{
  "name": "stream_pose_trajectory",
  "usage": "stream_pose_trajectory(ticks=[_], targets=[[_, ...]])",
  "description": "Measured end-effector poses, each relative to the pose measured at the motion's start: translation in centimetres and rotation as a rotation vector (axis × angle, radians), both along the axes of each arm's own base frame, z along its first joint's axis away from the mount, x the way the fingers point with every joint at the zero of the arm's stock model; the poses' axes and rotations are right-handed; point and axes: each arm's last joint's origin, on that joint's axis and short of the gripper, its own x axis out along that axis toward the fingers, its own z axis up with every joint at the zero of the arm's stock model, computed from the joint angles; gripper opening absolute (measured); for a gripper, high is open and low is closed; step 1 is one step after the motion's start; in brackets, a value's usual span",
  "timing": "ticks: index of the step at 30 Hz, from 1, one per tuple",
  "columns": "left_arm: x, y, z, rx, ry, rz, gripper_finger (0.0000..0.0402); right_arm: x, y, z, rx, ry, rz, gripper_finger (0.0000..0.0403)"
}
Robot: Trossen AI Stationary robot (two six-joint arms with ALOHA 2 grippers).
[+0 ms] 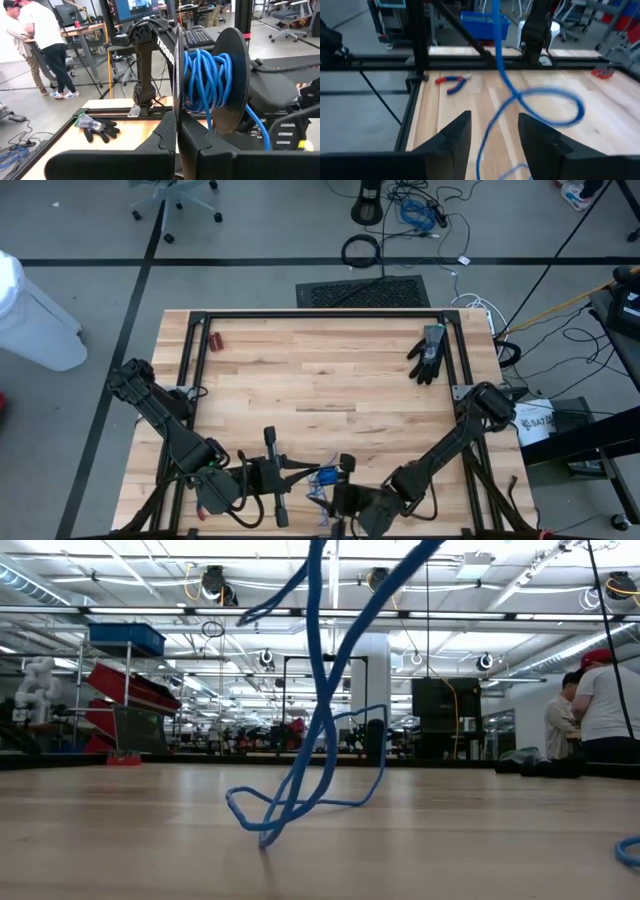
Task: Coil cords
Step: Coil the blue wire onto a spool
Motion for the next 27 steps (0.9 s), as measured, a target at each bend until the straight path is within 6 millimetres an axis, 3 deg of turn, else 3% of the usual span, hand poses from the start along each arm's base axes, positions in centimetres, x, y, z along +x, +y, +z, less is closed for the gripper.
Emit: stream_pose_trajectory(ticks=[4, 11, 23, 27], targets=[[0.0, 0.0, -0.1, 0.005, 0.005, 0.000, 0.0006, 0.0, 0.1, 0.4, -0.029, -0.029, -0.013, 0.0122], [-0.2, -0.2, -0.1, 0.004, 0.004, -0.008, 0.0006, 0.0, -0.1, 0.5, -0.049, -0.019, -0.013, 0.0009], [-1.0, -1.2, 0.1, 0.023, -0.008, -0.036, 0.0006, -1.7, -1.4, -2.7, -0.128, 0.281, -0.065, 0.0002], [-0.9, -1.1, 0.1, 0.032, -0.005, -0.026, 0.0006, -2.5, -2.0, -2.7, -0.113, 0.358, -0.077, 0.0002]])
